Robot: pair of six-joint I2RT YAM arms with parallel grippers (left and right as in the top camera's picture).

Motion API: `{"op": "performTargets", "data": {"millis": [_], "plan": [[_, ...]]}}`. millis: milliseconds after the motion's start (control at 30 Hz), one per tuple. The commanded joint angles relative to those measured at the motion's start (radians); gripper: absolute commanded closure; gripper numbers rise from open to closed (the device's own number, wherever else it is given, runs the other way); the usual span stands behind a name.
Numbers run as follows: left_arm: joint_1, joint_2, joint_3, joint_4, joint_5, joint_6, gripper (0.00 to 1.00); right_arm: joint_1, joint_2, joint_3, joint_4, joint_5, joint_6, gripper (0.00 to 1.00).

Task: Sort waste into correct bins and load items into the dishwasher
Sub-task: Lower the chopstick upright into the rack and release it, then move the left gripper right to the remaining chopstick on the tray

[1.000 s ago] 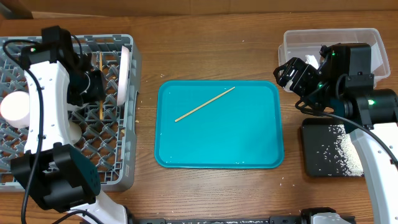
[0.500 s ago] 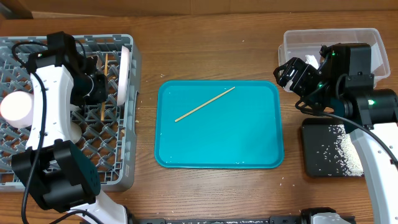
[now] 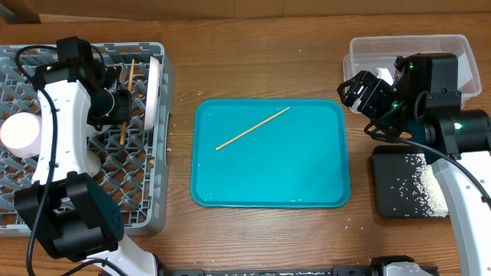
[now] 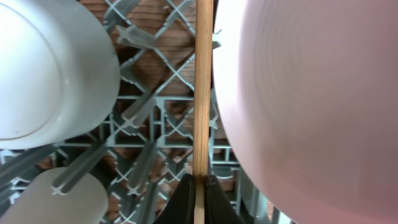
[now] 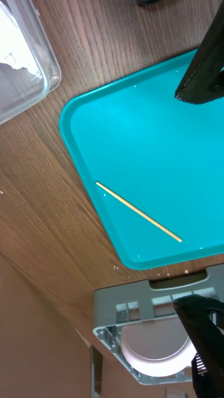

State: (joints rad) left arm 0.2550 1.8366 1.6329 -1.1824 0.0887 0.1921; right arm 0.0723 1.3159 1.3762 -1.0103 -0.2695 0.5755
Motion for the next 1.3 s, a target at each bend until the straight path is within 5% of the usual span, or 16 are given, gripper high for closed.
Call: {"op": "performTargets", "data": {"millis": [0,67,100,133,167,367,1000,1267], "plan": [[-0.006,0.008,-0.002,0.003,-0.064,0.021,0.96,-0.002,0.0,0.005,0.005,0.011,-0.007,0.0],[-0.006,0.008,-0.002,0.006,-0.067,0.021,0.85,-0.002,0.0,0.005,0.006,0.011,-0.007,0.0],[-0.006,0.008,-0.002,0.007,-0.066,0.021,0.65,-0.002,0.0,0.005,0.006,0.011,-0.007,0.0],[-0.006,0.008,-0.002,0.009,-0.066,0.021,0.07,-0.002,0.0,0.005,0.006,0.011,-0.007,0.0],[-0.006,0.008,-0.002,0.01,-0.066,0.021,0.0,-0.002,0.0,0.005,0.006,0.011,-0.007,0.0],[-0.006,0.008,-0.002,0.025,-0.048,-0.024,0.0,-0.002,0.0,0.005,0.006,0.011,-0.007,0.0],[-0.006,-0.084,0.194,-0.172,0.413,-0.077,0.0,-0.002,0.0,0.005,0.006,0.011,-0.007,0.0],[-0.006,-0.232,0.209,-0.134,0.362,-0.141,0.0,-0.002,0.0,0.005,0.006,0.011,-0.007,0.0]]}}
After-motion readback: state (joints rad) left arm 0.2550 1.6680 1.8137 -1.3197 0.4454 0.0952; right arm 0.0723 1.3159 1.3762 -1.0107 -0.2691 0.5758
